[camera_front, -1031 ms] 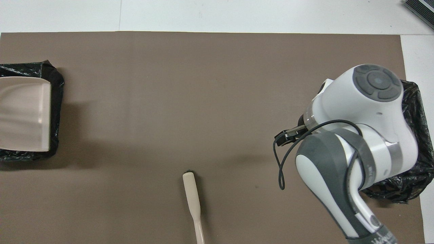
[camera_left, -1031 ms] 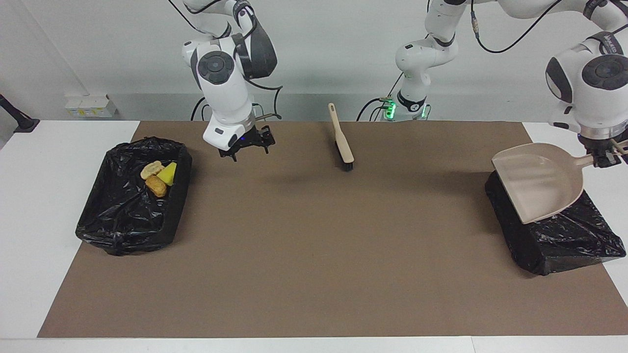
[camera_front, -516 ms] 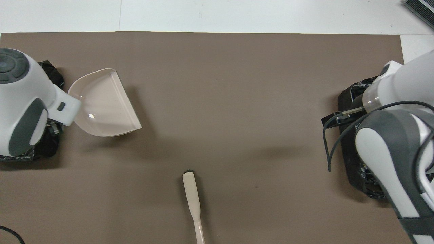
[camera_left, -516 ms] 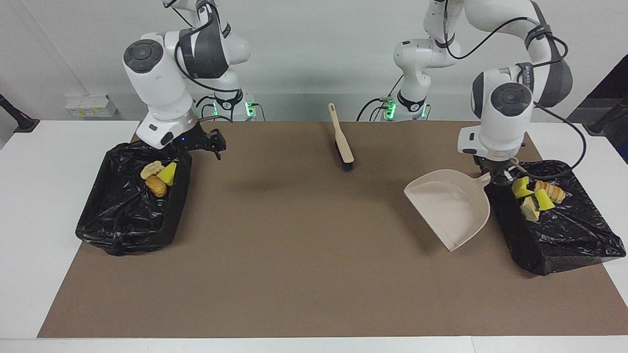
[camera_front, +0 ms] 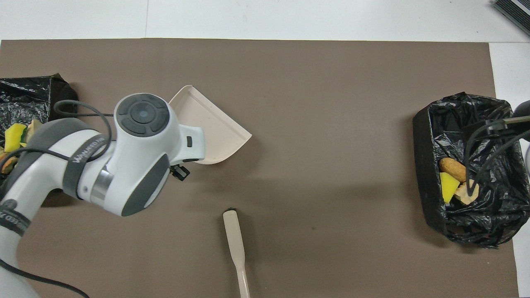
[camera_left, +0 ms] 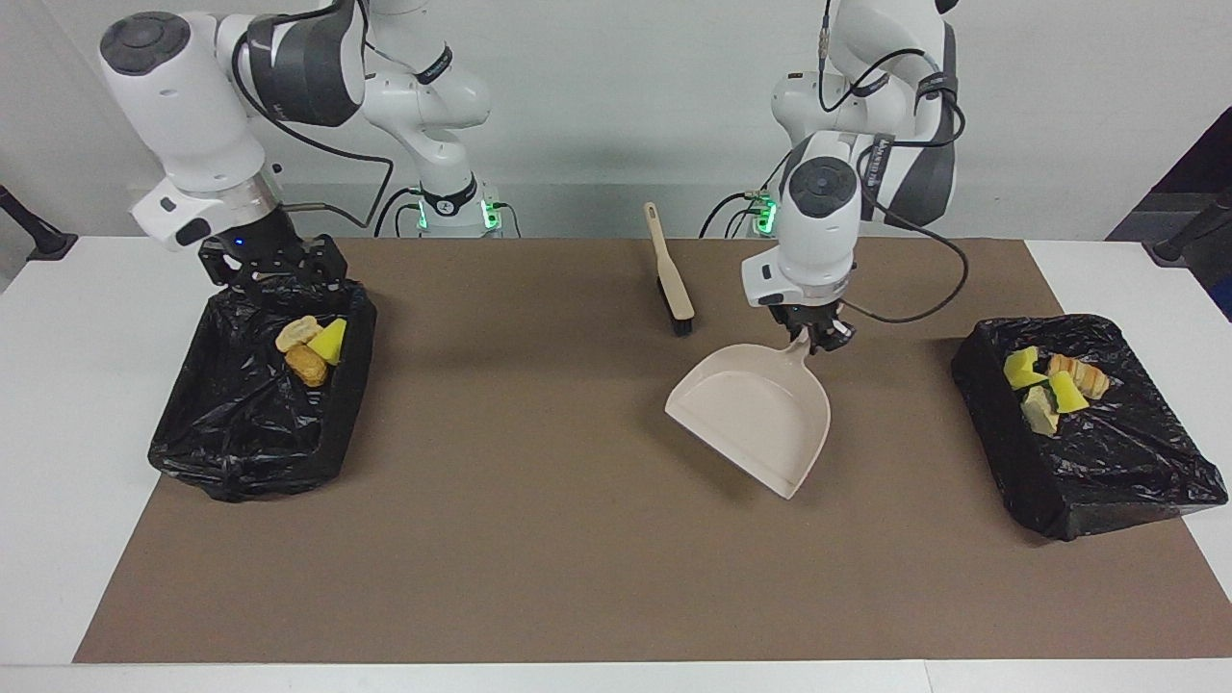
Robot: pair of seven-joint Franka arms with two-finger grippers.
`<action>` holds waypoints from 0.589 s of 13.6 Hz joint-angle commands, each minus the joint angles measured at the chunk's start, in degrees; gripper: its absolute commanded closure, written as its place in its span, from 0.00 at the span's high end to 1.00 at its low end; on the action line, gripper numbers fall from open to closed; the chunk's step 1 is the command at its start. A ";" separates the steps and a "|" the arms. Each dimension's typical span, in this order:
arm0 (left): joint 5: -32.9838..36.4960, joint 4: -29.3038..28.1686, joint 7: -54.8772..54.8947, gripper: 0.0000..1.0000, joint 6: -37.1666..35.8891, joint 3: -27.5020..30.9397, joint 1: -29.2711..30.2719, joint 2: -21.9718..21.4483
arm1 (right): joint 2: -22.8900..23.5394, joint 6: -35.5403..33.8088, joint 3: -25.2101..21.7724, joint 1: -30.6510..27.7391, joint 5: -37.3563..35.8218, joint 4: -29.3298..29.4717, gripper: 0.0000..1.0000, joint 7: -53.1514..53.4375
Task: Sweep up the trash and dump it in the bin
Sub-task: 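Lower the dustpan onto the table with the left gripper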
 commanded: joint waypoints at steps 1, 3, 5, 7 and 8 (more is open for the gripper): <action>-6.23 -0.27 -11.18 0.00 2.74 1.23 -3.67 0.39 | 0.01 -5.34 0.73 -2.55 0.10 4.78 1.00 -1.09; -6.78 -0.18 -23.02 0.00 4.75 1.14 -6.58 1.70 | -0.61 -7.81 0.99 -2.46 0.97 6.98 1.00 2.75; -7.57 0.86 -31.93 0.00 5.55 0.96 -9.04 3.37 | -2.28 -7.99 1.69 -1.77 0.98 6.55 1.00 7.51; -8.98 2.19 -34.68 0.00 5.73 0.88 -9.84 4.43 | -2.72 -7.74 1.70 -1.76 2.46 5.77 1.00 7.79; -9.24 2.28 -34.86 0.00 6.51 0.79 -10.62 4.87 | -2.98 -7.47 1.61 -1.76 3.43 5.32 1.00 7.79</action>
